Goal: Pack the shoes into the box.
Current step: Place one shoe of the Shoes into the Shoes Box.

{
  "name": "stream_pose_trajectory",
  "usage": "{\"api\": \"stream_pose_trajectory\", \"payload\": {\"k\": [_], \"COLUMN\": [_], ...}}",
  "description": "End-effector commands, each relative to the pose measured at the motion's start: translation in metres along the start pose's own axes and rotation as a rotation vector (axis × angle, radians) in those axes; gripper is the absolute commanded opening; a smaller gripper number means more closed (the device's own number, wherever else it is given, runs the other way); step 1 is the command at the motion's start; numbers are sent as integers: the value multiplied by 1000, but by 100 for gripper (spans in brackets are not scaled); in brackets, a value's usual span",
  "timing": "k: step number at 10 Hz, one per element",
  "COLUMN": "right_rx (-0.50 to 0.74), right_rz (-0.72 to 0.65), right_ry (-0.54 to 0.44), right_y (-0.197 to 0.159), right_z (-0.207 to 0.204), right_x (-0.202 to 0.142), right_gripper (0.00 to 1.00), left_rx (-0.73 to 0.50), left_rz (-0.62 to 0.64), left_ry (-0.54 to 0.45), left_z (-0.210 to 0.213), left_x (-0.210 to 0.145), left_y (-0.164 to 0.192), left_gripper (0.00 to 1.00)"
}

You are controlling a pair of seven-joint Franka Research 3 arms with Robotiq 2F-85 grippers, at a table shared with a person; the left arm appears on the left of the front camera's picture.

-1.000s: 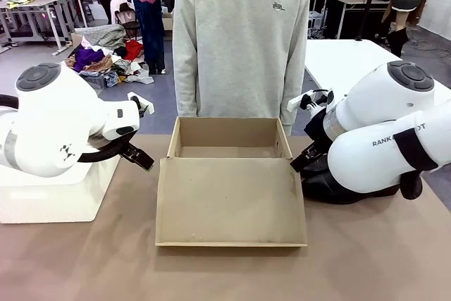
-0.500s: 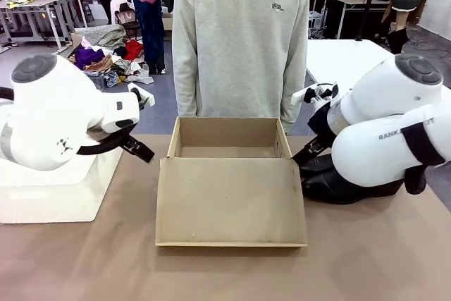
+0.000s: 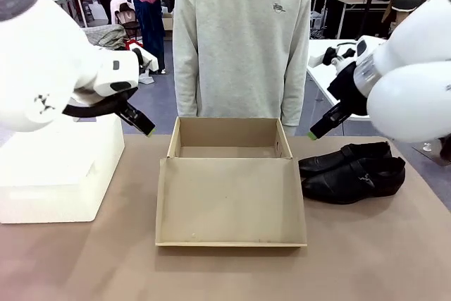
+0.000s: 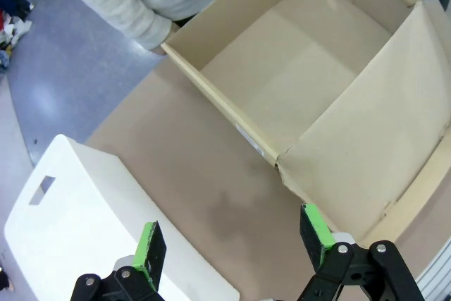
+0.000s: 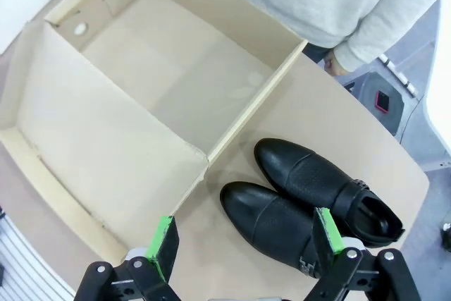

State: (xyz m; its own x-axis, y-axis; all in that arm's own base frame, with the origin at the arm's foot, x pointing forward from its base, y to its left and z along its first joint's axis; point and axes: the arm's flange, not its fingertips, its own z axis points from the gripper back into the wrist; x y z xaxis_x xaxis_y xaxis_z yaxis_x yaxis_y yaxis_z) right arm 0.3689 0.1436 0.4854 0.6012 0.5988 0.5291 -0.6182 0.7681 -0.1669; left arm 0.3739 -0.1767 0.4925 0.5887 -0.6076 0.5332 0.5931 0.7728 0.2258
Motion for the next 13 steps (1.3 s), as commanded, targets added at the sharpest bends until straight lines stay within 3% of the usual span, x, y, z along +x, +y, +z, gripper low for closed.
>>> {"api": "stream_pose_trajectory", "payload": {"k": [1, 4, 7, 13], "right_rx": [46, 115, 204, 377], "right_rz": [52, 97, 180, 280], "right_ry": [-2, -68, -203, -360], "right_y": [-6, -9, -19, -35], "right_z": [14, 22, 39, 46], "right_x": [0, -4, -3, -3], "right_gripper": [100, 100, 100, 100], "left_rx": [12, -24, -132, -298], "left_rz": [-7, -24, -180, -198], "left_ry": [0, -38, -192, -347], "left_z": [18, 30, 49, 71], "left_x": [0, 2, 3, -7], "left_y": [7, 24, 46, 80], "left_gripper": [100, 100, 100, 100]}}
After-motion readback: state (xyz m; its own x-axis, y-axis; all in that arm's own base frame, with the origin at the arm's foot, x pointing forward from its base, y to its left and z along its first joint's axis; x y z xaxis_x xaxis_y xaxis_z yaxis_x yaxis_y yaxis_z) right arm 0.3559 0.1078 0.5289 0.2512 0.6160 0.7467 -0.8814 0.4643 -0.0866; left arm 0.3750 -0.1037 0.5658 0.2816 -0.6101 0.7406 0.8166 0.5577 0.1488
